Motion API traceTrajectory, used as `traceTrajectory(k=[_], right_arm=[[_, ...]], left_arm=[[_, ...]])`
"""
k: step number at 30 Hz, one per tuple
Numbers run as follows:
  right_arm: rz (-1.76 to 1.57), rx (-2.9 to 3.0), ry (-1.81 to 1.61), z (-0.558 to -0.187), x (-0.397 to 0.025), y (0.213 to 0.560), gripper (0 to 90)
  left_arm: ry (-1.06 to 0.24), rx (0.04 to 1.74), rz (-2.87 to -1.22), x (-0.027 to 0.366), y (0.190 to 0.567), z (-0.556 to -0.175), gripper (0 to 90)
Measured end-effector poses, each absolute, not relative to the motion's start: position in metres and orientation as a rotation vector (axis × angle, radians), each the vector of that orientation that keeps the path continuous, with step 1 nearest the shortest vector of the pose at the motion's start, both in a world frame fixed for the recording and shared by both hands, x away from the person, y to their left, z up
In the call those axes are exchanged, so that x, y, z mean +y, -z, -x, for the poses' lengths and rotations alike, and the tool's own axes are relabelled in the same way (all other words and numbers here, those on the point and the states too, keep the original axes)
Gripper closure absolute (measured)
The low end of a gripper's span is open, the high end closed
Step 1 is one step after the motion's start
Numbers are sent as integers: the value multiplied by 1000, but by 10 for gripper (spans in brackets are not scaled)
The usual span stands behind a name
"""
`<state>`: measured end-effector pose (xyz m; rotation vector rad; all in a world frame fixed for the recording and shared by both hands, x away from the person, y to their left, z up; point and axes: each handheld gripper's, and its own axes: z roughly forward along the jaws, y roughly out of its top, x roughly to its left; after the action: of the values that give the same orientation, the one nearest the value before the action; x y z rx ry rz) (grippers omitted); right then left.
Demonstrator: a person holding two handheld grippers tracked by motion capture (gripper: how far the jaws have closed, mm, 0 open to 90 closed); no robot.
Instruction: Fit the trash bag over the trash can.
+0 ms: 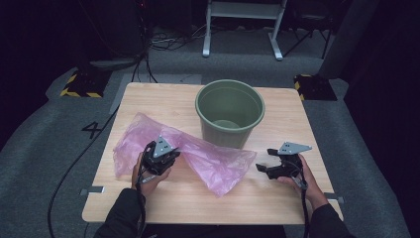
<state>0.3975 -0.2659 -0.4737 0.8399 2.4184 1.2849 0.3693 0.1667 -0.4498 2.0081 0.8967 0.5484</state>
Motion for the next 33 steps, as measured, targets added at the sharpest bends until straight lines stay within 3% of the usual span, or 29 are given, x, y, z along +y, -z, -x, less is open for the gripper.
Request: traceTrajectory(k=[17,21,24,26,31,33], right_arm=[[-498,2404,-1461,-348,-222,441,160],[-457,2418,-1477,-344,-211,441,193],[-439,2414,-1481,-341,-204,441,332],[-419,2396,-1479,-340,-201,440,505],[-365,2377,-1449,-338,-194,440,806],[-350,2368,-1439,-338,-194,439,883]], left_arm=[[-572,889,-1978,163,439,-370,890],[-572,886,-1964,161,435,-369,890],[-572,873,-1956,160,432,-367,890],[-572,871,-1950,159,431,-366,891],[-575,856,-1927,159,425,-362,891],[-577,853,-1923,160,424,-360,891]])
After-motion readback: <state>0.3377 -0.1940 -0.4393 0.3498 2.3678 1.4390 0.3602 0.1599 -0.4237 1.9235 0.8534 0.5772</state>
